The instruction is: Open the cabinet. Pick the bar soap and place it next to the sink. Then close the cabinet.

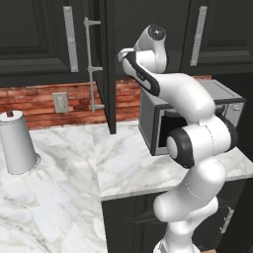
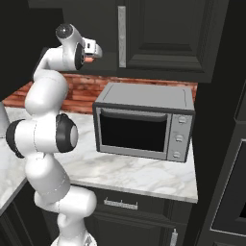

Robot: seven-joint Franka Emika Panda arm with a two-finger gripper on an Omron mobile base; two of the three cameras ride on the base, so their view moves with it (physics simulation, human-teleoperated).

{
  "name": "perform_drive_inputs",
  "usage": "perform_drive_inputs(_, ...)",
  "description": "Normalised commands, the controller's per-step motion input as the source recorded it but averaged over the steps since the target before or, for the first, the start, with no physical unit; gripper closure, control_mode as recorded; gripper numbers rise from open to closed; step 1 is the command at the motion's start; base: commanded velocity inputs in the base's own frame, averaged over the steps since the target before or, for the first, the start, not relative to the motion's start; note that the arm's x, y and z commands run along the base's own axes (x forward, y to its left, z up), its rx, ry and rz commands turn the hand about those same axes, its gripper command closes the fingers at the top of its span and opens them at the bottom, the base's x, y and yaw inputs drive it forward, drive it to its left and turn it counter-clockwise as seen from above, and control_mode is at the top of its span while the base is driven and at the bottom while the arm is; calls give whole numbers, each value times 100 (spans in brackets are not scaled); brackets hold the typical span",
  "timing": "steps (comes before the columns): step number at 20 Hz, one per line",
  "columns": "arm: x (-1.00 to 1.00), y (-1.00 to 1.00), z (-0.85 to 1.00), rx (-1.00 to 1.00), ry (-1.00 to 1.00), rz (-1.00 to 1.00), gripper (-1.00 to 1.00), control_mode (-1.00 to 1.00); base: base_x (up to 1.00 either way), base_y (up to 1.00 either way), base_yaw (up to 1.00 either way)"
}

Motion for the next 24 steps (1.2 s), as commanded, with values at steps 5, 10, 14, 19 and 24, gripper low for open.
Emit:
perform_drive_inputs(5, 26, 0, -14, 0, 1, 0, -100, -100, 0, 0, 0)
perform_drive_inputs(10, 41, 4, -17, 0, 2, 0, -100, -100, 0, 0, 0)
perform_drive_inputs(14, 25, 0, -4, 0, 1, 0, -100, -100, 0, 0, 0)
perform_drive_inputs(19, 2, 0, 0, -2, 5, 0, -100, -100, 0, 0, 0)
perform_drive_inputs(24, 0, 0, 0, 0, 2, 0, -100, -100, 0, 0, 0)
